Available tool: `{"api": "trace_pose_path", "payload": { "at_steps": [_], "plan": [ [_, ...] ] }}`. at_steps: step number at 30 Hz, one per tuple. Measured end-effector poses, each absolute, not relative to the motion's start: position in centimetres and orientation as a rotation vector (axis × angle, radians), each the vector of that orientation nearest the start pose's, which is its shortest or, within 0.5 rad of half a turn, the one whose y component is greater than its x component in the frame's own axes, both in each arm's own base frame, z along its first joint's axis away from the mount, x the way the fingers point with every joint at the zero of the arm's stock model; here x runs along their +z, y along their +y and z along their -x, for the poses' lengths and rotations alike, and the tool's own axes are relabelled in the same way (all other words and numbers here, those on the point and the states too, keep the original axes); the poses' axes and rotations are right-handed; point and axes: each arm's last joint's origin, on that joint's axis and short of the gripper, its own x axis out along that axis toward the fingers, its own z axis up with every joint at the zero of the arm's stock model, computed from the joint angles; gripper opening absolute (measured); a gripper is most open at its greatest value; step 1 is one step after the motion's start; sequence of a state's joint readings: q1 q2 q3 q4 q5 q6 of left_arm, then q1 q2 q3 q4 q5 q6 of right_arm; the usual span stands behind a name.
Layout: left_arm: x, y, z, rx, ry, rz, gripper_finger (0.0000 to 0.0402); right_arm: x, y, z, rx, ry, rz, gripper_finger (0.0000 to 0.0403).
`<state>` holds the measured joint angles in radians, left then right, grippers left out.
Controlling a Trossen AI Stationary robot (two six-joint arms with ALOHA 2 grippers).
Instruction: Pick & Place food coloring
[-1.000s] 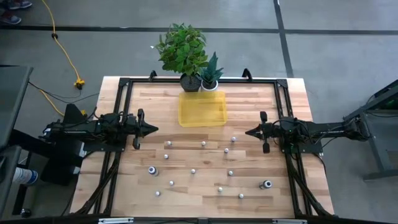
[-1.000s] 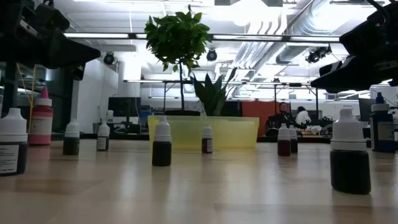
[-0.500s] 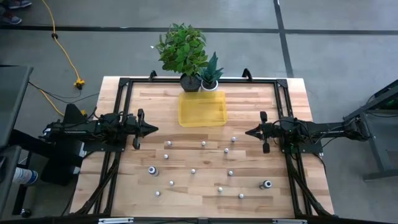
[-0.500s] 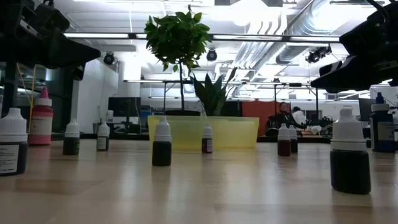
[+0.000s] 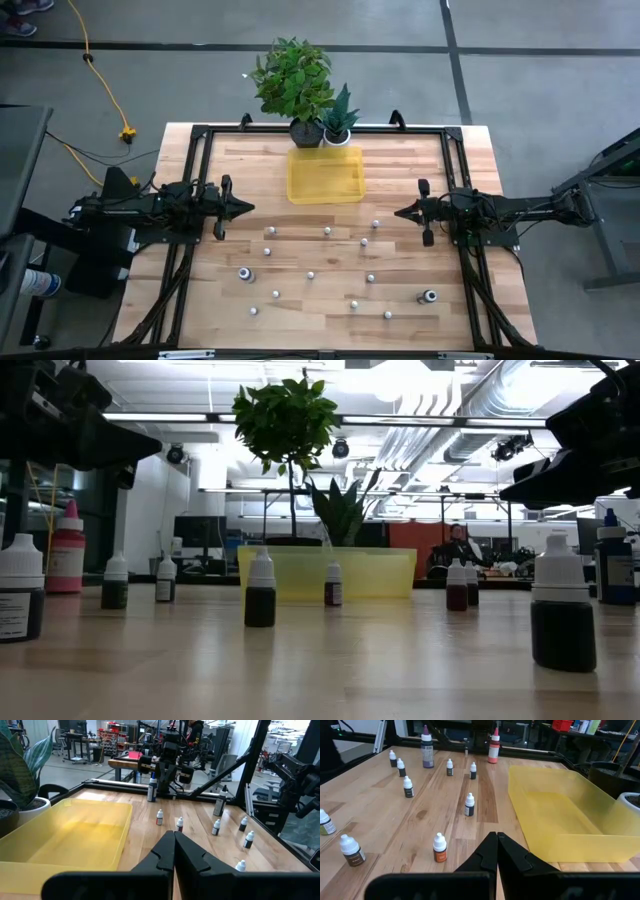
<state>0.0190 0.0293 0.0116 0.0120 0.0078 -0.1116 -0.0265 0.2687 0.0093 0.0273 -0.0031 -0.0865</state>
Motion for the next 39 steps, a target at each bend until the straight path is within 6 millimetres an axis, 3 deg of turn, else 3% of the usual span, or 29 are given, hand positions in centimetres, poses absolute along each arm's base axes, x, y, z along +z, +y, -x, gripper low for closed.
{"api": "trace_pose_path", "payload": {
  "at_steps": [28,39],
  "plan": [
    [16.7,0.2,-9.9,0.010,0.003,0.109,0.0000,14.6,-0.3,-11.2,-0.014,0.233,0.083,0.0000],
    [21.0,0.6,-8.8,0.160,-0.097,0.107,0.0000,14.6,-0.3,-11.2,-0.014,0.233,0.083,0.0000]
  ]
}}
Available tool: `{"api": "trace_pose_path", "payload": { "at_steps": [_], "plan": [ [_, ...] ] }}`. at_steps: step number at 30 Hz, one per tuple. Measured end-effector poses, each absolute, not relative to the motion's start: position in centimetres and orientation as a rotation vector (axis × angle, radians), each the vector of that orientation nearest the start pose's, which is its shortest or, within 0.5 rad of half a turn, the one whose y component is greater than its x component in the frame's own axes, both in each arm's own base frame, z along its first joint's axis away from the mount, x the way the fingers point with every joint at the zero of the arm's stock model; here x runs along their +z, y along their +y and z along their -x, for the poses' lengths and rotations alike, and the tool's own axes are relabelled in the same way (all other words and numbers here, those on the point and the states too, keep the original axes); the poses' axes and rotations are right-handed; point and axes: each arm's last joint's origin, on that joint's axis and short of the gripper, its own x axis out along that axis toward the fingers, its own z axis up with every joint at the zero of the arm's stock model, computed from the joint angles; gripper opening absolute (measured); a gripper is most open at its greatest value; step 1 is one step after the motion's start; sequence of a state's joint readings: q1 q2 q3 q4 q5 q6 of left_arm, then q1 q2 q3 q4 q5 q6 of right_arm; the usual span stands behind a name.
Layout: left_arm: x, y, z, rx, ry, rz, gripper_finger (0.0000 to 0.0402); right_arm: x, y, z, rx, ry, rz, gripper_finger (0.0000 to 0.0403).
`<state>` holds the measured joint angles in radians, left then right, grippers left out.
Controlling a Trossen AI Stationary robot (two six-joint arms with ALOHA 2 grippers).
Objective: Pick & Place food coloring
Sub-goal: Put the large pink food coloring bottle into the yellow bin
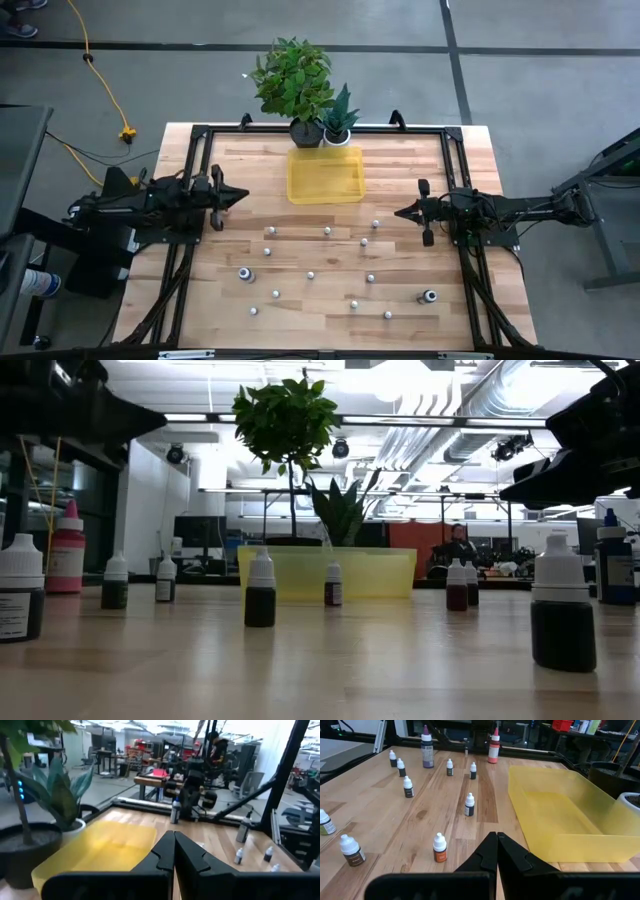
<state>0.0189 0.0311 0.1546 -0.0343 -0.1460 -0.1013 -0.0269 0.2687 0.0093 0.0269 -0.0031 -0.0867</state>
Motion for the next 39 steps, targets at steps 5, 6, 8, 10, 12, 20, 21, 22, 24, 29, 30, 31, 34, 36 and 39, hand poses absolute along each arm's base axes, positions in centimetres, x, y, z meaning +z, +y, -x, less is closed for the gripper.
{"api": "trace_pose_path", "payload": {
  "at_steps": [5,6,8,10,12,20,21,22,24,29,30,31,34,36,39],
  "plan": [
    [22.9,0.6,-7.8,0.165,-0.059,0.117,0.0000,14.6,-0.3,-11.2,-0.014,0.234,0.083,0.0000],
    [23.4,0.6,-7.5,0.166,-0.049,0.120,0.0000,14.6,-0.3,-11.2,-0.014,0.233,0.083,0.0000],
    [24.7,0.6,-6.8,0.166,-0.043,0.120,0.0000,14.7,-0.3,-11.2,-0.014,0.233,0.083,0.0000],
    [25.9,0.6,-6.1,0.170,-0.020,0.118,0.0000,14.6,-0.3,-11.2,-0.014,0.234,0.083,0.0000],
    [27.0,0.5,-5.7,0.174,0.025,0.114,0.0000,14.6,-0.3,-11.2,-0.013,0.233,0.083,0.0000],
    [31.3,0.5,-5.9,0.164,0.231,0.096,0.0000,14.6,-0.3,-11.2,-0.014,0.234,0.083,0.0000],
    [32.1,0.5,-6.1,0.165,0.259,0.094,0.0000,14.6,-0.3,-11.2,-0.014,0.233,0.083,0.0000],
    [32.8,0.5,-6.2,0.166,0.286,0.093,0.0000,14.6,-0.3,-11.2,-0.013,0.234,0.083,0.0000],
    [34.2,0.5,-6.2,0.174,0.326,0.112,0.0000,14.6,-0.3,-11.2,-0.014,0.234,0.083,0.0000],
    [36.6,0.7,-5.7,0.304,0.416,0.271,0.0000,14.6,-0.3,-11.2,-0.013,0.234,0.083,0.0000],
    [36.7,0.7,-5.6,0.323,0.444,0.324,0.0000,14.6,-0.3,-11.2,-0.014,0.234,0.083,0.0000],
    [36.7,0.7,-5.6,0.343,0.470,0.379,0.0000,14.6,-0.3,-11.2,-0.013,0.234,0.083,0.0000],
    [36.5,0.6,-5.4,0.367,0.544,0.541,0.0000,14.6,-0.3,-11.2,-0.013,0.234,0.083,0.0000],
    [36.1,0.5,-5.2,0.370,0.602,0.618,0.0000,14.6,-0.3,-11.2,-0.013,0.234,0.083,0.0000],
    [35.3,0.4,-4.6,0.425,0.702,0.749,0.0000,14.6,-0.3,-11.2,-0.014,0.234,0.083,0.0000]
  ]
}}
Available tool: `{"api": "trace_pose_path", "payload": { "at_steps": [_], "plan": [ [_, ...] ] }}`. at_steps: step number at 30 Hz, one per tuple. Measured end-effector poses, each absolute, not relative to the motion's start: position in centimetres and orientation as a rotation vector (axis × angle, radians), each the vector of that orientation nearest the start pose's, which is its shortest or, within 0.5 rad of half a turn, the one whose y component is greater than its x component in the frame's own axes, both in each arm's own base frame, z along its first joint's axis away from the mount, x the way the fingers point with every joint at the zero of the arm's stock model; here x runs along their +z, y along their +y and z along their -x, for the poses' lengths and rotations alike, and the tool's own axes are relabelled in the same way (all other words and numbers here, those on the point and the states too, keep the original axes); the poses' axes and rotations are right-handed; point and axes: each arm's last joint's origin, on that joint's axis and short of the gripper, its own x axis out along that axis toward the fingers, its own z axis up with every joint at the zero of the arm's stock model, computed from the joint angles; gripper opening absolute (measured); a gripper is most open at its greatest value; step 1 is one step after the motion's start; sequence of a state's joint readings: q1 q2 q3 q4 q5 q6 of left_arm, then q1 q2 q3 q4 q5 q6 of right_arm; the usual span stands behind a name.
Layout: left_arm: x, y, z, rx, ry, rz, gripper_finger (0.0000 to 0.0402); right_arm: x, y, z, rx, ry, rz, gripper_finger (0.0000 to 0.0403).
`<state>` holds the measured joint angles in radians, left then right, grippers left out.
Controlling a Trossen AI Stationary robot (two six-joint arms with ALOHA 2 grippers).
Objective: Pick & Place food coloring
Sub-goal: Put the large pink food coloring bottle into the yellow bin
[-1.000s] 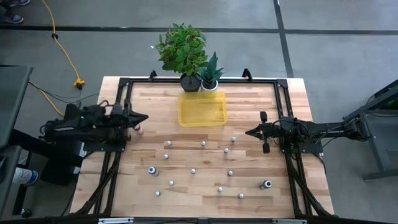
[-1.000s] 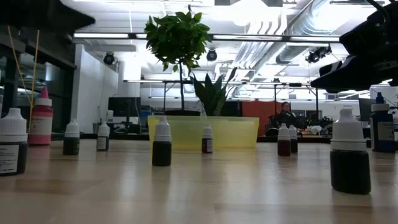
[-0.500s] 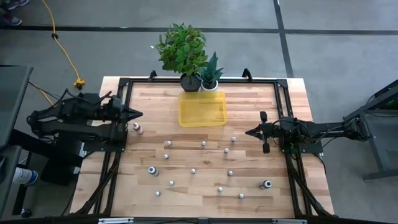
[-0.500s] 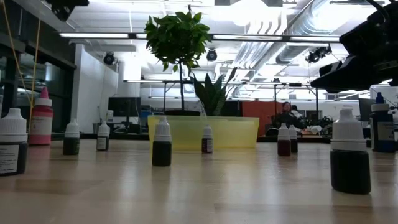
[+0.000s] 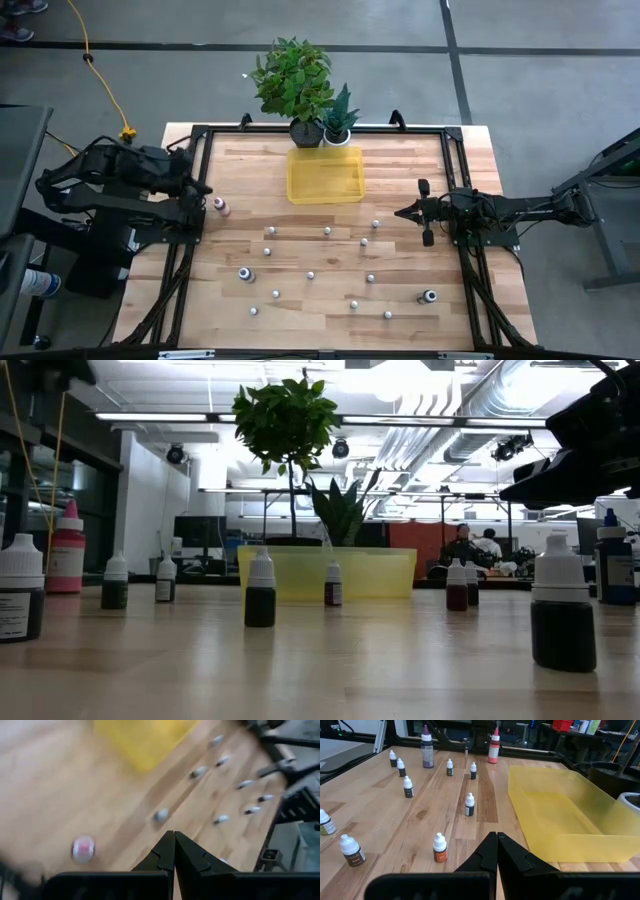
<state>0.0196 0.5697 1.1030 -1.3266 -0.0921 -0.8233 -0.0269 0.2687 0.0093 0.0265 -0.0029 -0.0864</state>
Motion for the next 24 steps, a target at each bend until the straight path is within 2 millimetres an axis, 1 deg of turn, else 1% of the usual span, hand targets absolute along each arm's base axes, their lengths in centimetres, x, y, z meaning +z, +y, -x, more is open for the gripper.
{"api": "trace_pose_path", "payload": {
  "at_steps": [4,10,18,24],
  "plan": [
    [34.5,0.4,-4.4,0.541,0.815,0.841,0.0000,14.6,-0.3,-11.2,-0.014,0.234,0.083,0.0000],
    [33.7,0.4,-5.9,0.680,0.990,0.862,0.0000,14.6,-0.3,-11.2,-0.013,0.234,0.083,0.0000],
    [32.5,0.5,-10.0,0.753,1.180,0.767,0.0000,14.6,-0.3,-11.2,-0.013,0.234,0.083,0.0000],
    [31.9,0.7,-11.5,0.776,1.238,0.643,0.0006,14.6,-0.3,-11.2,-0.014,0.234,0.083,0.0000]
  ]
}}
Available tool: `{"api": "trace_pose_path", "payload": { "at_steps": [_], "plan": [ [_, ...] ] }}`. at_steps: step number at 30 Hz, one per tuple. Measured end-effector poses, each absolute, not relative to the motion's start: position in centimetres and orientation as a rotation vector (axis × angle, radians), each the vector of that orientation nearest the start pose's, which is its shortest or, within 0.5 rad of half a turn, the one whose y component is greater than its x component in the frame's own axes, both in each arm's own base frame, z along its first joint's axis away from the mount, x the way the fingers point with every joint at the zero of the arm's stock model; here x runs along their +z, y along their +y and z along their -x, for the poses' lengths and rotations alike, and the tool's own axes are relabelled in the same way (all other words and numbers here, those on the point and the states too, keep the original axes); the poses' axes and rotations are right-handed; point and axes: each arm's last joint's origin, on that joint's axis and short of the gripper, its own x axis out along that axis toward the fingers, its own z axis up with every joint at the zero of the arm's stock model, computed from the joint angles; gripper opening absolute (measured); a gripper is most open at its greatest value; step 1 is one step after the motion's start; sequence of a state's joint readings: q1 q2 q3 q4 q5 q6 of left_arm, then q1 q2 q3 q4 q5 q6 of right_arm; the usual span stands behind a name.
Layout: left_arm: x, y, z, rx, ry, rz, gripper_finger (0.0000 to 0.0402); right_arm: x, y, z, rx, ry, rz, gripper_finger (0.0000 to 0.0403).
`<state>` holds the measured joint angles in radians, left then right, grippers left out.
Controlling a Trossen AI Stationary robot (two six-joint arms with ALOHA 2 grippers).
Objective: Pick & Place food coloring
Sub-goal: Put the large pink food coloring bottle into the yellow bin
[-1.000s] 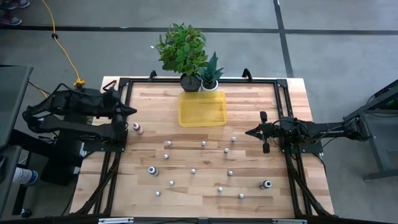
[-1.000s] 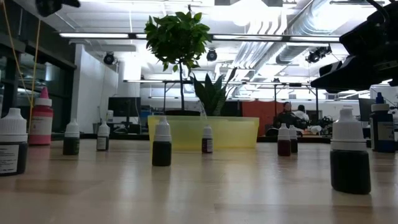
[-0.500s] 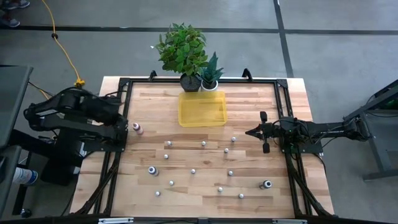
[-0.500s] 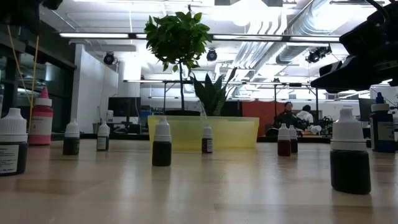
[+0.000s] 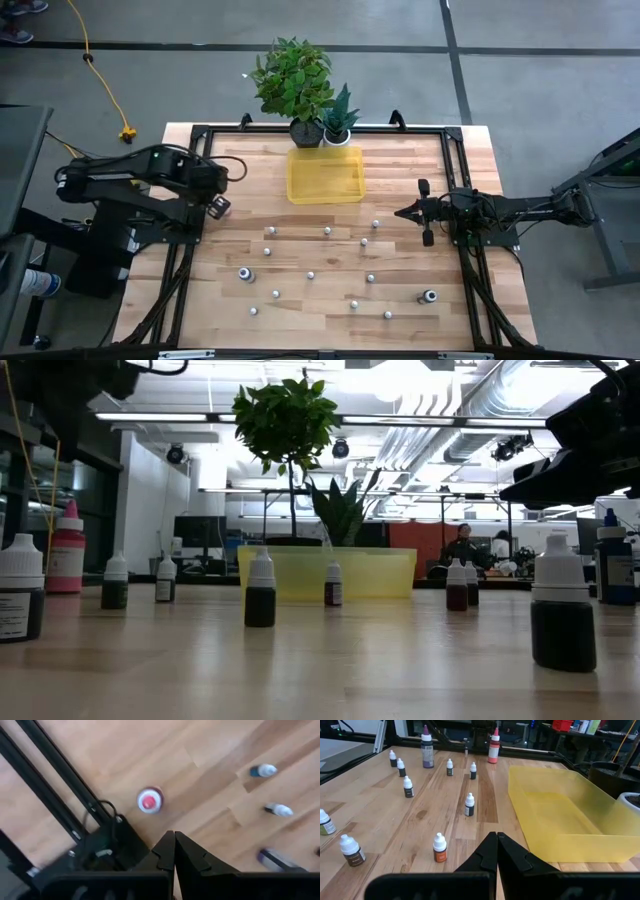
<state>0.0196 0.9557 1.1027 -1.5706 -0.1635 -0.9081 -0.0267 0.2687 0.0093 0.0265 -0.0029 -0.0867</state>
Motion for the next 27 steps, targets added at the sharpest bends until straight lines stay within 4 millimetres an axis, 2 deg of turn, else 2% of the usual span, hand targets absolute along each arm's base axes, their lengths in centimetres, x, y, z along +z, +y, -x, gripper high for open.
{"api": "trace_pose_path", "payload": {
  "at_steps": [5,11,14,18,22,27],
  "plan": [
    [31.5,0.7,-12.4,0.768,1.286,0.597,0.0044,14.6,-0.3,-11.2,-0.013,0.234,0.083,0.0000],
    [31.1,0.8,-13.2,0.792,1.321,0.593,0.0141,14.6,-0.3,-11.2,-0.014,0.234,0.083,0.0000],
    [30.6,1.5,-13.5,0.861,1.320,0.671,0.0193,14.6,-0.3,-11.2,-0.014,0.234,0.083,0.0000],
    [28.8,2.4,-13.4,0.962,1.384,0.771,0.0246,14.6,-0.3,-11.2,-0.013,0.234,0.083,0.0000],
    [26.8,2.9,-13.5,0.972,1.389,0.815,0.0273,14.6,-0.3,-11.2,-0.014,0.234,0.083,0.0000],
    [25.5,3.2,-14.1,0.966,1.331,0.842,0.0277,14.6,-0.3,-11.2,-0.014,0.234,0.083,0.0000]
  ]
}}
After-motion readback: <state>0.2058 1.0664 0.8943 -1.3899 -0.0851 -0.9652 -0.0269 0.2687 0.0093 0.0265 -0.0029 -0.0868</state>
